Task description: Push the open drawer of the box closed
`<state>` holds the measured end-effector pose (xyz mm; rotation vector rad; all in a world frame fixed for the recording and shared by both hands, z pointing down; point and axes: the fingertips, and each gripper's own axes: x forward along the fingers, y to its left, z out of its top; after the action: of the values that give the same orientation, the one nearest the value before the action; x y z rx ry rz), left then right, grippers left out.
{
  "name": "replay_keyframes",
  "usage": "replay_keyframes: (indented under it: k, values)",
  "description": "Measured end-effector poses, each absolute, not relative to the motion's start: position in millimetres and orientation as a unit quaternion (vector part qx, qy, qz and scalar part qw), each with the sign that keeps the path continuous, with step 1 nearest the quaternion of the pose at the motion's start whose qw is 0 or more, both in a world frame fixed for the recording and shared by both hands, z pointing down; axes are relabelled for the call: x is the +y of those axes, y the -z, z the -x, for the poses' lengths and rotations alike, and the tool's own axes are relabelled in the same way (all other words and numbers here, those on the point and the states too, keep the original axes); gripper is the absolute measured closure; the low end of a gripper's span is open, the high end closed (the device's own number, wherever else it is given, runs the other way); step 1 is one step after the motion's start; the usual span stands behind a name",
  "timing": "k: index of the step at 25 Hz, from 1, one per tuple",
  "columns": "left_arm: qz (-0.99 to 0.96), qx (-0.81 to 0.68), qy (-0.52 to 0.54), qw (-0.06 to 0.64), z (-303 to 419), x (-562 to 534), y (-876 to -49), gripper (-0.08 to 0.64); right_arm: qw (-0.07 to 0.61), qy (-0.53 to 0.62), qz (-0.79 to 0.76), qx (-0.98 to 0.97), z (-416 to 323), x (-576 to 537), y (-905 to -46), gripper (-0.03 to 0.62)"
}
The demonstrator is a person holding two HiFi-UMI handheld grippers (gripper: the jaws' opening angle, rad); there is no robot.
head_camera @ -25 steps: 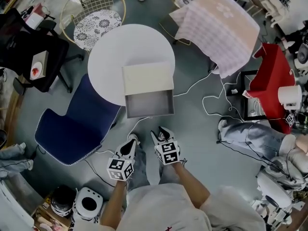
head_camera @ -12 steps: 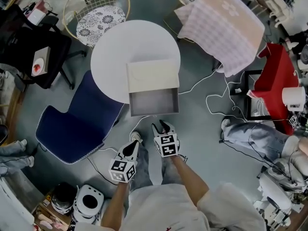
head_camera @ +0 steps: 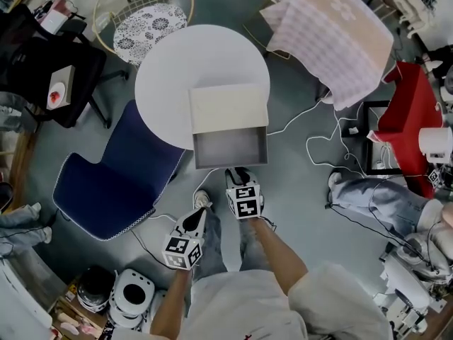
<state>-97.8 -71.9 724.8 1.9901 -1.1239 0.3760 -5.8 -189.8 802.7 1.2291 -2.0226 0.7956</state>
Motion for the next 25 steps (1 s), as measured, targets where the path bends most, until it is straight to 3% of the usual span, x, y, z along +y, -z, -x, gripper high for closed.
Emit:
replay_keyframes:
  k: [15, 25]
  values:
    - [-0.785, -0.449, -0.144, 0.401, 102, -71, -724, 0.548, 0.328, -0.284, -0.476, -0.765, 4, -187, -798, 0.555]
    - [-0.792, -0.447, -0.138, 0.393, 96, -79, -718, 0.548, 0.322, -0.29, -0.48, -0.763, 2, -191, -792, 0.555]
